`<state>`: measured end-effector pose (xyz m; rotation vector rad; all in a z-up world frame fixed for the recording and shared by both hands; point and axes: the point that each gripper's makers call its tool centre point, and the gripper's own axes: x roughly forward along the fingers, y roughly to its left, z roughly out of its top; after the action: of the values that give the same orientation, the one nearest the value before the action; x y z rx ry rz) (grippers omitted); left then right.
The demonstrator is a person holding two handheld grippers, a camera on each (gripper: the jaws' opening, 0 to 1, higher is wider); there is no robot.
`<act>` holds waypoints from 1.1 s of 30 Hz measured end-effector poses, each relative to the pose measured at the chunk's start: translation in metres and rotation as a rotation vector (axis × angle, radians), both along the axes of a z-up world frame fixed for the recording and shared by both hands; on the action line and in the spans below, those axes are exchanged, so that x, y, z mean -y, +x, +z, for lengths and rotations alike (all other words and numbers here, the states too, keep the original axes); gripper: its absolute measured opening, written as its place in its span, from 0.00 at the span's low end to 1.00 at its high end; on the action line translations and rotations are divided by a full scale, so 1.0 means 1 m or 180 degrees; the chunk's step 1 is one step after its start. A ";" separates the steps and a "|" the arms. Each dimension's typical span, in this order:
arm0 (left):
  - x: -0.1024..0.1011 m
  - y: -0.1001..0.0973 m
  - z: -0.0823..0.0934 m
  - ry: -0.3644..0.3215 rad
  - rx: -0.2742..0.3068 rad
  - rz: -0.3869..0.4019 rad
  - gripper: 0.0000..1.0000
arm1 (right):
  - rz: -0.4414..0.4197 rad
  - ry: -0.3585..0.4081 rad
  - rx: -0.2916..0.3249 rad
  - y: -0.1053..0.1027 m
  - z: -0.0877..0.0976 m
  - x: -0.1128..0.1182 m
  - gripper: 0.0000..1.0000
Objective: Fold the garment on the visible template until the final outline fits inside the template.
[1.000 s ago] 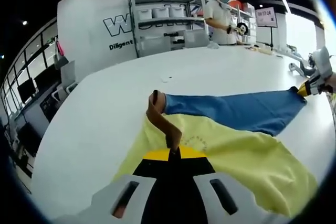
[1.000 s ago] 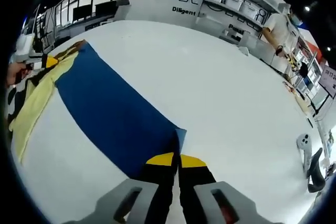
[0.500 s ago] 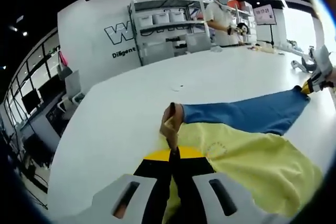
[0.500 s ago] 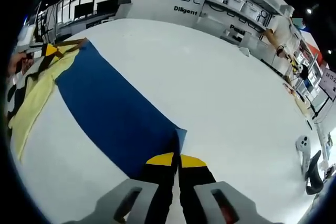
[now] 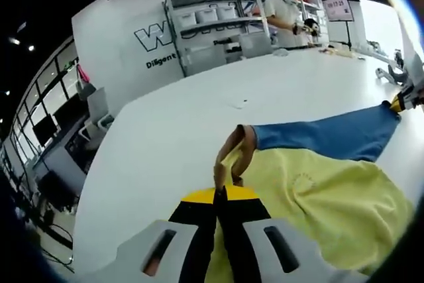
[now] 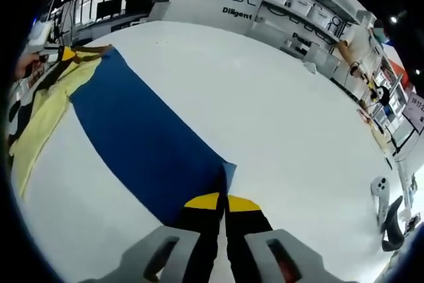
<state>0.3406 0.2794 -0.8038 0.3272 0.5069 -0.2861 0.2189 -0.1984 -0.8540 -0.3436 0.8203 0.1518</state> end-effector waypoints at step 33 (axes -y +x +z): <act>0.000 0.052 -0.024 0.0152 -0.0190 -0.0204 0.01 | -0.0257 -0.0257 -0.0043 0.004 0.000 0.047 0.00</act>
<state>0.3928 0.2789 -0.8283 0.3827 0.5634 -0.3472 0.2226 -0.2455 -0.8539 -0.3853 0.8539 0.0458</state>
